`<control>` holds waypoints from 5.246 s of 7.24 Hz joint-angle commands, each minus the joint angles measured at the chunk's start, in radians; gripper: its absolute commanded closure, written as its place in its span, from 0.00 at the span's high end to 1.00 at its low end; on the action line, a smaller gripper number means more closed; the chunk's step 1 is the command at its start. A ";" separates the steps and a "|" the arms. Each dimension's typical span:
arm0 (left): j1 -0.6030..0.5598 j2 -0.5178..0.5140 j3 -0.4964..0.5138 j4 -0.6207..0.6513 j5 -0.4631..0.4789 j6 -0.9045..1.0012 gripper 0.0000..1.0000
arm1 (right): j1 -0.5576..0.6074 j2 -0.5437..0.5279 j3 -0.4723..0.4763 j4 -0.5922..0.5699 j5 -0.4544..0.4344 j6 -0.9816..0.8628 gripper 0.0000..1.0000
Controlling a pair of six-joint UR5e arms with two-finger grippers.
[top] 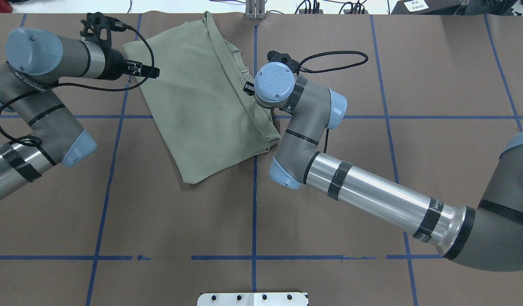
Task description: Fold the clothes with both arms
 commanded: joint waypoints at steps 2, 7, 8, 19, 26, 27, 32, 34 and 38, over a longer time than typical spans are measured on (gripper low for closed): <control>0.000 0.003 0.000 0.000 0.000 0.000 1.00 | -0.012 0.000 -0.002 0.000 -0.015 0.000 0.57; 0.000 0.003 0.000 -0.001 0.000 -0.017 1.00 | -0.009 0.017 0.006 -0.009 -0.011 -0.038 0.00; 0.000 0.003 0.000 -0.001 0.000 -0.017 1.00 | -0.008 0.018 0.025 -0.032 -0.001 -0.040 0.00; 0.002 0.003 0.000 -0.001 0.000 -0.015 1.00 | -0.249 -0.569 0.883 -0.377 -0.140 -0.003 1.00; 0.028 0.003 0.002 -0.001 0.000 -0.017 1.00 | -0.296 -0.365 0.882 -0.799 0.022 -0.417 0.93; 0.028 0.003 0.000 -0.001 0.000 -0.017 1.00 | -0.337 -0.377 0.879 -0.811 0.020 -0.424 0.78; 0.034 0.003 -0.005 -0.001 0.000 -0.017 1.00 | -0.361 -0.382 0.865 -0.813 -0.011 -0.505 0.49; 0.034 0.003 -0.003 -0.001 0.000 -0.019 1.00 | -0.351 -0.383 0.862 -0.813 -0.026 -0.551 0.37; 0.034 0.003 -0.003 -0.001 0.000 -0.019 1.00 | -0.353 -0.382 0.863 -0.813 -0.027 -0.562 0.00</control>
